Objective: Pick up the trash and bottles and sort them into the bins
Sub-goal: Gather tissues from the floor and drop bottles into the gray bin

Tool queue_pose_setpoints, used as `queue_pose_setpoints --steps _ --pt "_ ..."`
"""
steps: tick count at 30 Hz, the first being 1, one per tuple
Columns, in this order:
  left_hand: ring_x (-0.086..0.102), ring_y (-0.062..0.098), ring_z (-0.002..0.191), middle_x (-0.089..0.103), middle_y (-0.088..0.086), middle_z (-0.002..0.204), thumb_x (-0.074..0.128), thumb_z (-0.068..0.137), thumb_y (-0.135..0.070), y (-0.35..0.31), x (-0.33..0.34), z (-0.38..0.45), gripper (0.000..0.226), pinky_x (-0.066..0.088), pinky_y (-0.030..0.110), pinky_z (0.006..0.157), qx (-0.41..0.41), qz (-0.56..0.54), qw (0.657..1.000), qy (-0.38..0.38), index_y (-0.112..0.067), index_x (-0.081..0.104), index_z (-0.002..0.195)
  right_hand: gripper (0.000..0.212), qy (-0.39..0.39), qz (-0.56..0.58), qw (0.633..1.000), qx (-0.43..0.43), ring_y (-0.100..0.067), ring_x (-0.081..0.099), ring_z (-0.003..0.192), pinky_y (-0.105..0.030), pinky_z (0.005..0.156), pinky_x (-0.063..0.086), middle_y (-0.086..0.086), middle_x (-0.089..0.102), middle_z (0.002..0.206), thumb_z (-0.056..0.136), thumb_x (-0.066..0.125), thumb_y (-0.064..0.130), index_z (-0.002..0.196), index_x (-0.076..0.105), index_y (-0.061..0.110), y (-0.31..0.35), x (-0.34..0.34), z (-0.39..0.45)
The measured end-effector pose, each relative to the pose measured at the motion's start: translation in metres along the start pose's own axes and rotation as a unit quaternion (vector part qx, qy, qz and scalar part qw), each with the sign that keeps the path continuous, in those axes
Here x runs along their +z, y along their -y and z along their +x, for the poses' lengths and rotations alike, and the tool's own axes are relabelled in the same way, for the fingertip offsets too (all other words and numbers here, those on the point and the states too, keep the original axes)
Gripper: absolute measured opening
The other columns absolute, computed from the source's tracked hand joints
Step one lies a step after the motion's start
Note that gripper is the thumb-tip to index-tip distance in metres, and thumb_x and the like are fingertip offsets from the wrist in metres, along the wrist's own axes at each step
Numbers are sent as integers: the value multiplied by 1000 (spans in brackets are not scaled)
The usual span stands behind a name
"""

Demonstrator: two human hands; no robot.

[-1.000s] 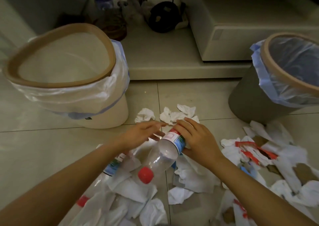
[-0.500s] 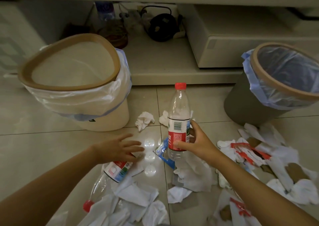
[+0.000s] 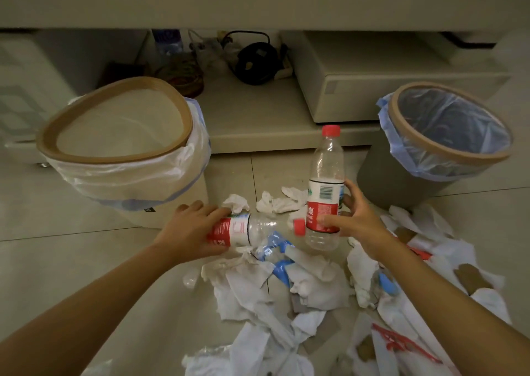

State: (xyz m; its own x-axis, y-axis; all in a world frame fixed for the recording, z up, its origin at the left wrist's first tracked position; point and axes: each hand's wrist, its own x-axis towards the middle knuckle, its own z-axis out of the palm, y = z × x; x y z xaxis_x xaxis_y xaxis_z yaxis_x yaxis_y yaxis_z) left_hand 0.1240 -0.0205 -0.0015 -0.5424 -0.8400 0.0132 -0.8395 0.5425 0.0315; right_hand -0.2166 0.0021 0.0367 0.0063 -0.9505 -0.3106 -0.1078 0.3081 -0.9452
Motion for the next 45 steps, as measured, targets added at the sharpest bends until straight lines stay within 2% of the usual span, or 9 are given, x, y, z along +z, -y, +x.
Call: queue_pose_setpoints --steps 4,7,10,16,24,31,36,43,45 --pt "57 6 89 59 -15 107 62 67 -73 -25 -20 8 77 46 24 77 -108 -163 981 4 -37 39 130 91 -23 47 999 -1 -19 61 106 -45 72 58 5 54 126 70 76 -1 138 32 39 7 -12 -1" --pt "60 4 90 59 -17 106 72 67 -63 -45 -36 18 77 51 20 75 -156 -351 923 18 -40 35 131 87 -30 63 998 -11 -19 59 109 -43 70 58 5 54 126 74 72 -4 138 32 37 10 -17 -5" --pt "63 10 97 57 -11 113 80 67 -48 -66 -54 33 85 56 26 78 -150 -512 845 34 -42 30 136 86 -29 75 996 -24 -21 58 110 -43 71 57 2 53 127 74 71 -5 137 32 37 16 -23 -9" --pt "59 9 100 56 -4 117 75 77 -31 -106 -96 73 73 51 21 67 -134 -624 770 -18 -35 31 136 92 -37 77 993 -79 -18 57 113 -42 73 58 2 50 132 72 72 -8 138 30 40 40 -39 -19" --pt "61 12 99 57 -4 114 80 71 -23 -150 -147 132 80 56 33 73 -78 -647 758 -31 -47 31 129 102 -77 35 982 -167 -18 54 118 -45 89 54 1 49 134 64 80 5 142 24 40 89 -84 -27" --pt "62 14 103 59 -1 117 80 70 -11 -192 -174 209 71 57 26 71 -37 -685 721 -98 -38 41 123 93 -193 14 944 -266 -8 56 111 -21 74 56 6 52 124 71 77 -3 140 27 35 133 -132 -3" --pt "59 12 108 59 -4 122 82 69 -13 -217 -177 264 71 55 26 79 -38 -675 727 -118 -26 44 128 94 -284 -12 909 -306 3 55 102 -9 66 49 13 49 119 72 76 -3 143 26 32 146 -161 21" --pt "53 10 103 56 3 126 70 79 1 -255 -166 325 61 49 13 61 -51 -668 735 -103 -15 44 132 98 -373 -54 883 -281 -15 49 122 -17 80 50 -4 43 142 72 77 0 147 21 29 120 -195 58" --pt "54 12 106 56 5 127 68 80 4 -260 -153 336 61 50 17 69 -56 -662 743 -82 -15 44 132 99 -386 -58 884 -258 -17 49 123 -22 84 51 -6 43 142 72 77 -1 148 21 28 111 -203 64"
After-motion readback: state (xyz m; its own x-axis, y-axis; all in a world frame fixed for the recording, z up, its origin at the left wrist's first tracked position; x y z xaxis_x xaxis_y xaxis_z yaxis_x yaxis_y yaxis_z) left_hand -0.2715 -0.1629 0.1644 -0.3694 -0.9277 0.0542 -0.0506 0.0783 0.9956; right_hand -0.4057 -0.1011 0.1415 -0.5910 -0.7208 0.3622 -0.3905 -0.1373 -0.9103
